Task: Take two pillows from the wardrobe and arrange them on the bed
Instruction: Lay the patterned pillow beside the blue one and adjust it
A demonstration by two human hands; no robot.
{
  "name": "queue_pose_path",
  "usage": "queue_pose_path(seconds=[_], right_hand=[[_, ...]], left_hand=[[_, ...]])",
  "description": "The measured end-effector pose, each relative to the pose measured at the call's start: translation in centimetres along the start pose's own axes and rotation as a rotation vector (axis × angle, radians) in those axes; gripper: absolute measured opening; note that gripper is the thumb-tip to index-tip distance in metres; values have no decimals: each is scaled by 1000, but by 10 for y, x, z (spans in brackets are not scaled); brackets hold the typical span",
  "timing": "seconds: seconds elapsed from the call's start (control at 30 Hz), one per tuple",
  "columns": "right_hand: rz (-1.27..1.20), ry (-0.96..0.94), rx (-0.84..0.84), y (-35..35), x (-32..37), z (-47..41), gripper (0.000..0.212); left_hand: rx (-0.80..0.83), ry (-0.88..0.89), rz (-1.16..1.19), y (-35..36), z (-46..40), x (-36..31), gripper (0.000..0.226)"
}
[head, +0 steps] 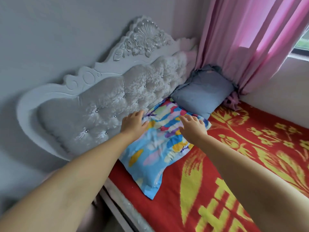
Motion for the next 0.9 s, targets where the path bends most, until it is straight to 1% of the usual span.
queue_pose_path(seconds=[0.17,0.3,0.4,0.5,0.6,0.77,0.83,0.9], right_hand=[[-16,-139,-2,4,64,53,51],[-19,-213,5,21,103,120,52],[-41,-272,46,35,137,176,51],[-27,-377,64,39,177,226,49],[-32,-478,64,34,216,264,50],[13,-685,61,27,286,323,50],[14,-790,78,31,314,353,52],[22,-880,111,40,341,385,52]], left_hand=[[-47,-106,-50,-31,92,36,54],[-64,-208,-74,-44,192,60,53],[-62,-259,-81,-50,276,75,51],[-76,-325,-68,-59,353,92,49],[-107,-387,-82,-75,410,103,49],[-283,-472,-17,-100,502,108,43],[-301,-558,-38,-99,546,112,46],[-284,-675,-64,-99,592,121,48]])
Point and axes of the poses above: each hand's wrist, its own z-axis away from the middle knuckle, its own y-axis out of the palm, x = y × z, the point moved 7 cm from there along -z, towards the middle knuckle, and after that the axes turned 2 degrees about -y, right-handed, at the moved point
